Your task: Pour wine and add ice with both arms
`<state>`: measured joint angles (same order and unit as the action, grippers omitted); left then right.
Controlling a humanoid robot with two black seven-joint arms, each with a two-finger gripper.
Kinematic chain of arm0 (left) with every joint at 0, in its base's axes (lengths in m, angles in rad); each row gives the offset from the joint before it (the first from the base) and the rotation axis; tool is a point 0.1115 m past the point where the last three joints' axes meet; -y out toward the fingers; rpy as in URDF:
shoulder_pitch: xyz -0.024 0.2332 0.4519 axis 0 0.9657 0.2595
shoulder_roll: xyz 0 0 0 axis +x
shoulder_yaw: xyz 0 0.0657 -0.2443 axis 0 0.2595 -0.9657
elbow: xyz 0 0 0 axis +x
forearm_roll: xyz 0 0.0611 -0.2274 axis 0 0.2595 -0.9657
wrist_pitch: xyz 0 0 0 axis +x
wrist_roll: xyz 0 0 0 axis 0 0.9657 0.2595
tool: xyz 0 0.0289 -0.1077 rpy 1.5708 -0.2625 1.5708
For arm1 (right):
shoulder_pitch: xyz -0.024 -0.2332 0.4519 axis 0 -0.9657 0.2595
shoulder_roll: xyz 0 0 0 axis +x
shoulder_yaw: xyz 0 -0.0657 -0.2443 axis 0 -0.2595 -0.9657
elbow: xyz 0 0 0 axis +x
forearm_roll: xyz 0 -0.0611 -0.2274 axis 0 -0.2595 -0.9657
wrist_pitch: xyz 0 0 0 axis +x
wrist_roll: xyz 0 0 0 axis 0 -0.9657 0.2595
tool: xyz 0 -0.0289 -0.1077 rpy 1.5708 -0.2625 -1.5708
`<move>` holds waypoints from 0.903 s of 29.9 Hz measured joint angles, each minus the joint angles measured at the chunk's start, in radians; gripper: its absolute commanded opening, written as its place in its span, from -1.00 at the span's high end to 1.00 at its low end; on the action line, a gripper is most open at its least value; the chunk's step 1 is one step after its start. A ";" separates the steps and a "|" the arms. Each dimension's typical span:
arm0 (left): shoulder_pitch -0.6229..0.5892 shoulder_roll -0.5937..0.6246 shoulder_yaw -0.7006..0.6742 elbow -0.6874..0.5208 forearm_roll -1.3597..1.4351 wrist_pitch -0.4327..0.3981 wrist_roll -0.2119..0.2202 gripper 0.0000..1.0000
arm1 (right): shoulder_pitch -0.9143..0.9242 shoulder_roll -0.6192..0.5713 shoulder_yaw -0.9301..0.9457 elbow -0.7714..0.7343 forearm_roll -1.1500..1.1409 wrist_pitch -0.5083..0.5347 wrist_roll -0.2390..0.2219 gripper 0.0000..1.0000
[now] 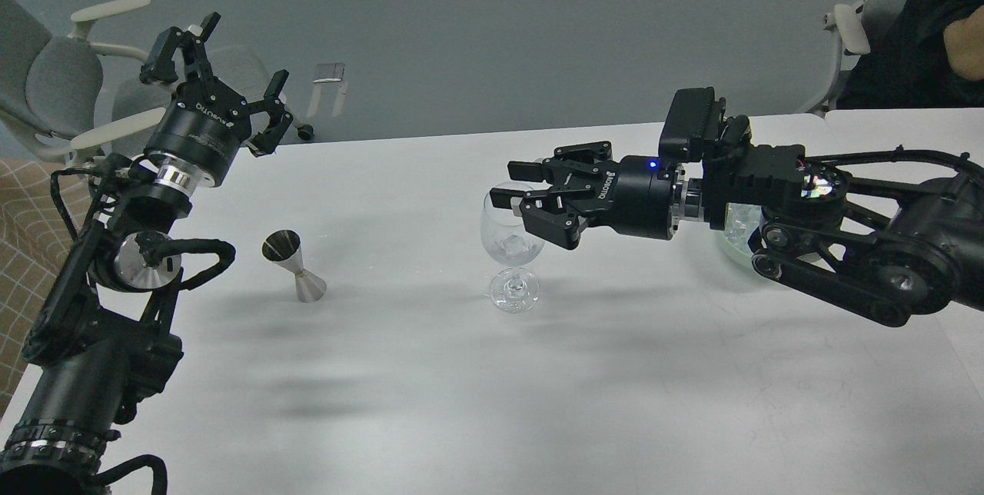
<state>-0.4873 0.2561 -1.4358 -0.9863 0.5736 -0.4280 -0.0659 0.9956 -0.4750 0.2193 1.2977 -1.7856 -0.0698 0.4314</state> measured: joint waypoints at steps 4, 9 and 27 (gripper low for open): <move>-0.001 0.003 0.000 0.000 0.000 0.000 0.000 -0.96 | 0.001 -0.003 0.002 0.000 0.002 -0.003 0.000 -0.06; -0.001 0.007 0.000 0.000 -0.002 0.000 0.000 -0.96 | 0.034 -0.013 0.024 -0.012 0.080 -0.009 -0.003 -0.20; -0.001 0.004 -0.002 0.002 -0.014 0.009 -0.006 -0.96 | 0.018 -0.005 0.328 -0.256 1.032 -0.012 -0.020 -0.98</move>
<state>-0.4879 0.2602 -1.4375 -0.9847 0.5596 -0.4190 -0.0715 1.0137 -0.4800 0.5468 1.0421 -0.7534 -0.0818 0.4113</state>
